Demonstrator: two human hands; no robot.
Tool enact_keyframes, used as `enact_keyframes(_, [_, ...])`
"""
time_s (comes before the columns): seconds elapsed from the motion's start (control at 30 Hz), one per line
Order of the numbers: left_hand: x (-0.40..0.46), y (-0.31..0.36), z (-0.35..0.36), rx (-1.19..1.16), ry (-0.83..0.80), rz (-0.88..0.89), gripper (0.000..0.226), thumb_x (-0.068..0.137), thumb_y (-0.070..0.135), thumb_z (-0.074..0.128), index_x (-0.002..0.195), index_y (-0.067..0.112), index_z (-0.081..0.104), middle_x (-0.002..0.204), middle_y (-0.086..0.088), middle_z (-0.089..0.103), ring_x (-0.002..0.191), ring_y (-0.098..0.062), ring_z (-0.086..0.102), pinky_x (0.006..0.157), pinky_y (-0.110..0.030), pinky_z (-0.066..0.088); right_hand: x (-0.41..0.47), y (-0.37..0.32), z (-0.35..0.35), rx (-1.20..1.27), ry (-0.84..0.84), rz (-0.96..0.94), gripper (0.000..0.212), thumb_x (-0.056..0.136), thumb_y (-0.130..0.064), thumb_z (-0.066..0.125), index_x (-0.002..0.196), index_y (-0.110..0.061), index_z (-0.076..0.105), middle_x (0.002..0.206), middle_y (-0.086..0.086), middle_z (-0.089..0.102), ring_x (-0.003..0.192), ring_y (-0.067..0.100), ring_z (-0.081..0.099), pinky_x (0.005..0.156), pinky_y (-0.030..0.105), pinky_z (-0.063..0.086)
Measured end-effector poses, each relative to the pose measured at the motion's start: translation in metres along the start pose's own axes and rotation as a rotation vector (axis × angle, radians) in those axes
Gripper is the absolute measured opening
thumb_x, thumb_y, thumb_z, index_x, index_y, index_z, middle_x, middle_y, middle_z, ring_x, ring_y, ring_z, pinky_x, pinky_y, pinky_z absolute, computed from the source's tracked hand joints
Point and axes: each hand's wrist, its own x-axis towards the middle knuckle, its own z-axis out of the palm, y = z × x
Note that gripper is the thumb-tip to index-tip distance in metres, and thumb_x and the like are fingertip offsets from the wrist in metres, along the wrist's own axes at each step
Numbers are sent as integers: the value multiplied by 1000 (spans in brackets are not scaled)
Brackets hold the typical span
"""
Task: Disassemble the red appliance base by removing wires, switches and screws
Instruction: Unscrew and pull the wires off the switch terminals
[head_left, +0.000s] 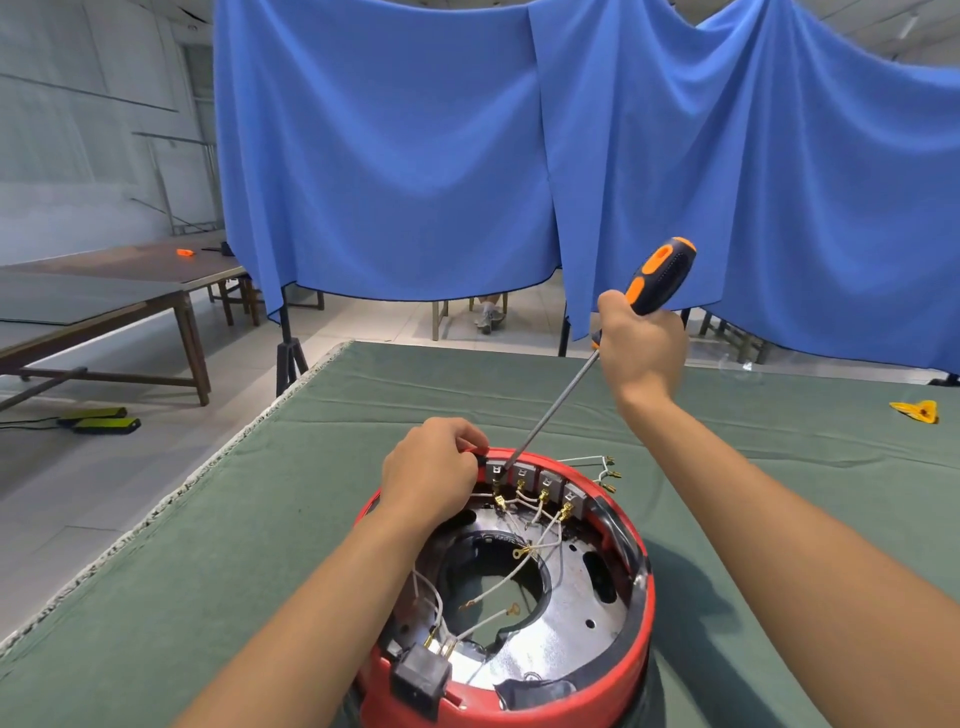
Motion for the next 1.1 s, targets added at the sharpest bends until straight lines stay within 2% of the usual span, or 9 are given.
enact_keyframes(0.17, [1, -3, 1, 2, 28, 3, 25, 80, 10, 51, 86, 33, 58, 85, 17, 59, 92, -13, 57, 75, -29, 41, 3, 1, 0, 7, 13, 84, 28, 77, -28, 56, 51, -21, 48, 36, -13, 51, 66, 28, 67, 67, 40, 54])
enact_keyframes(0.27, [0, -3, 3, 26, 47, -2, 15, 79, 14, 53, 79, 29, 54, 85, 12, 61, 87, -16, 56, 70, -29, 36, -4, 4, -3, 46, -11, 81, 26, 77, -27, 57, 53, -23, 47, 36, -15, 50, 52, 13, 60, 69, 44, 56])
enact_keyframes(0.37, [-2, 0, 2, 45, 54, 51, 13, 77, 14, 54, 72, 25, 56, 82, 9, 57, 91, -17, 52, 70, -29, 36, -11, 4, -9, 119, -4, 67, 25, 76, -29, 56, 54, -24, 45, 38, -15, 50, 40, 0, 50, 60, 36, 52])
enact_keyframes(0.5, [-10, 8, -1, 262, 188, 216, 11, 76, 21, 53, 75, 16, 63, 81, 1, 53, 88, -22, 46, 71, -30, 36, -16, -1, -24, 230, 51, 84, 26, 71, -31, 56, 50, -20, 45, 38, -11, 49, 39, 3, 45, 51, 25, 38])
enact_keyframes(0.57, [-17, 13, 2, 387, 117, 224, 20, 77, 27, 49, 65, 13, 57, 68, -2, 56, 69, -25, 52, 58, -29, 32, -20, 0, -32, 283, 105, 90, 25, 69, -34, 55, 50, -20, 47, 40, -9, 49, 41, 5, 45, 48, 22, 39])
enact_keyframes(0.67, [-26, 19, 9, 409, 9, 194, 37, 79, 32, 48, 50, 11, 38, 49, 0, 40, 45, -17, 38, 46, -27, 24, -32, 9, -44, 356, 196, 116, 31, 69, -38, 56, 45, -19, 50, 38, -9, 51, 39, 4, 45, 48, 18, 39])
enact_keyframes(0.83, [-30, 18, 6, 322, -154, 96, 35, 81, 32, 43, 53, 13, 51, 47, 2, 57, 54, -15, 56, 57, -26, 44, -51, 31, -57, 453, 300, 242, 33, 75, -38, 63, 52, -17, 57, 41, -8, 53, 37, 8, 45, 43, 22, 36])
enact_keyframes(0.93, [-31, 18, 6, 256, -265, 41, 39, 85, 35, 43, 56, 15, 59, 45, 3, 60, 52, -8, 59, 58, -23, 43, -64, 43, -56, 474, 307, 272, 30, 84, -34, 67, 62, -16, 60, 49, -8, 58, 43, 7, 52, 42, 21, 38])
enact_keyframes(1.1, [-31, 22, 8, 266, -287, 35, 40, 85, 36, 49, 49, 17, 48, 51, 3, 57, 48, -10, 51, 52, -24, 41, -80, 48, -49, 472, 221, 219, 27, 88, -26, 69, 85, 1, 66, 62, -7, 63, 52, 8, 52, 45, 20, 40])
